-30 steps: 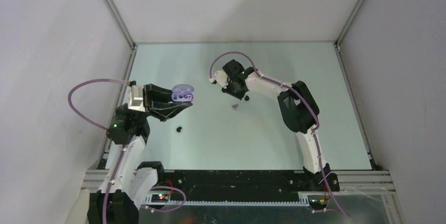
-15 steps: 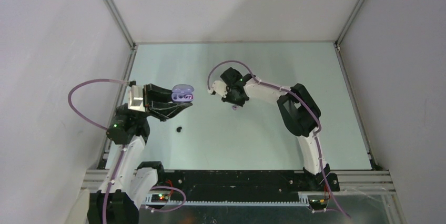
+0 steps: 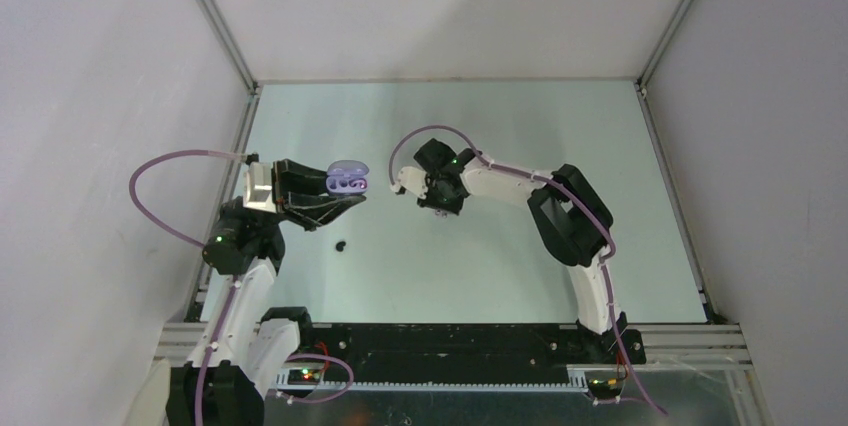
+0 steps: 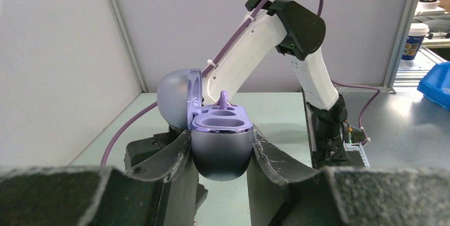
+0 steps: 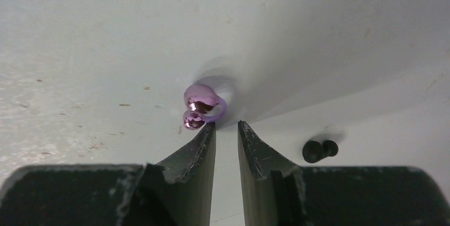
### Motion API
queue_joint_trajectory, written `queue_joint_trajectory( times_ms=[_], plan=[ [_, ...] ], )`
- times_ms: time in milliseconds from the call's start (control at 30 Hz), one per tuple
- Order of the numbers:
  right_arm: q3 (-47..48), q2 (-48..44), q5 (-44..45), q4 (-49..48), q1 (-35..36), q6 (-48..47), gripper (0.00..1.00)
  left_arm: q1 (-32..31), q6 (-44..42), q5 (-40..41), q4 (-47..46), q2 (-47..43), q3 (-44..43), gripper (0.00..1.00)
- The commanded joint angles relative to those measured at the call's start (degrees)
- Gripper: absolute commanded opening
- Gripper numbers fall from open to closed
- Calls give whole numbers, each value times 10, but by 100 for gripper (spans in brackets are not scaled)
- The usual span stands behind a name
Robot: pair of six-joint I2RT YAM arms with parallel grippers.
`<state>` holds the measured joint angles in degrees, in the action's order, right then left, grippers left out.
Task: Insert the wireless bluetooth earbuds into the charging case
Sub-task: Pick up the earbud from the center of the board.
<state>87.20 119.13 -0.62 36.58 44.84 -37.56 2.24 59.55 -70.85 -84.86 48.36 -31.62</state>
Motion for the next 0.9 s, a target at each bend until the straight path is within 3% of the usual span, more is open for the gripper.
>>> queue_joint_trajectory(
  times_ms=[0, 333, 500, 700, 867],
  plan=[
    [-4, -13, -37, 35, 17, 15, 27, 7, 7, 6, -29, -4, -3, 0],
    [53, -28, -95, 97, 1, 89, 27, 7, 7, 6, -29, -3, -4, 0],
    [94, -38, -182, 125, -74, 189, 28, 7, 10, 5, -29, -5, -5, 0],
    [47, -51, -267, 61, -138, 321, 34, 7, 7, 6, -29, -3, -4, 0],
    [2, -44, -298, 12, -142, 369, 35, 7, 6, 6, -29, -3, -4, 0]
  ],
)
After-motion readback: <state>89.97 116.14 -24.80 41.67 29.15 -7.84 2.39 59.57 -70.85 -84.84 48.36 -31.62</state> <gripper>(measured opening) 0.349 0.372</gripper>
